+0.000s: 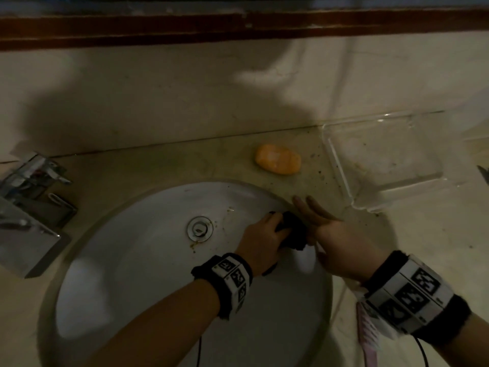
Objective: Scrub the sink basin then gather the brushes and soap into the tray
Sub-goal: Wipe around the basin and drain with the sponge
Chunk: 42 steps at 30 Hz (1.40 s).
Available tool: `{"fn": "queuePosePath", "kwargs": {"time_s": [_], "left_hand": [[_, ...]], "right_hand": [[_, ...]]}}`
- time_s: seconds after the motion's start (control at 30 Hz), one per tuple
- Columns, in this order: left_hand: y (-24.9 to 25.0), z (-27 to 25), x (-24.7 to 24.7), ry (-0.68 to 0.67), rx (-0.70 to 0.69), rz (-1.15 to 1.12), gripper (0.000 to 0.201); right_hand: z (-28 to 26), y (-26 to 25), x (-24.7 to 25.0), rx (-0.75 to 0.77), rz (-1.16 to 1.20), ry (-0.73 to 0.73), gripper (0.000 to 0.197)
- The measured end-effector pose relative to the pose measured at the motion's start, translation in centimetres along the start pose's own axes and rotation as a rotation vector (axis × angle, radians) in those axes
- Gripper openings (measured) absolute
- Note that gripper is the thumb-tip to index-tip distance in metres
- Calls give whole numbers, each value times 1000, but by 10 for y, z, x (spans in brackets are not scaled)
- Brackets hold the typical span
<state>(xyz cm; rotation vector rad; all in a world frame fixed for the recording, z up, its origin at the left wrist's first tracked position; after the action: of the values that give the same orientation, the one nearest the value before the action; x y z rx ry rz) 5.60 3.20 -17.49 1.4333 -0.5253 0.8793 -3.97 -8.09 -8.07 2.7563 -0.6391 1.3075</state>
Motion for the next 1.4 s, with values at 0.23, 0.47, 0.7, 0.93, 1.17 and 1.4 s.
{"fn": "queuePosePath", "kwargs": {"time_s": [0.23, 0.47, 0.7, 0.93, 1.17, 1.4], "left_hand": [[-17, -6, 16, 29, 559, -199, 23], [-24, -35, 60, 127, 942, -839, 16], [-10, -88, 92, 6, 1114, -1335, 10], [-6, -120, 102, -47, 1104, -1243, 10], [-2, -131, 109, -116, 1133, -1291, 22], [-10, -145, 133, -210, 1027, -998, 25]], "right_hand": [[-1, 0, 0, -8, -45, 19, 33], [-3, -36, -6, 97, -47, 71, 98], [6, -90, -15, 245, 184, -36, 93], [-1, -116, -23, 336, 522, -221, 113], [4, -140, -27, 226, 300, 7, 52], [14, -137, -31, 150, 200, 28, 45]]}}
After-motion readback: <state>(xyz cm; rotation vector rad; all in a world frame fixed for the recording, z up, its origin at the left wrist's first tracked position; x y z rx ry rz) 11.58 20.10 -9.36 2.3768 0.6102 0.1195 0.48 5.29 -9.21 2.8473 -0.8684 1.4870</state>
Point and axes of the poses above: each hand's wrist, its own z-axis towards the middle knuckle, its own x-axis out of the back of the hand, y = z × x, the point moved 1 cm from there along z, towards the middle knuckle, and after that the axes turned 1 degree about -z, right-handed, at the moved point
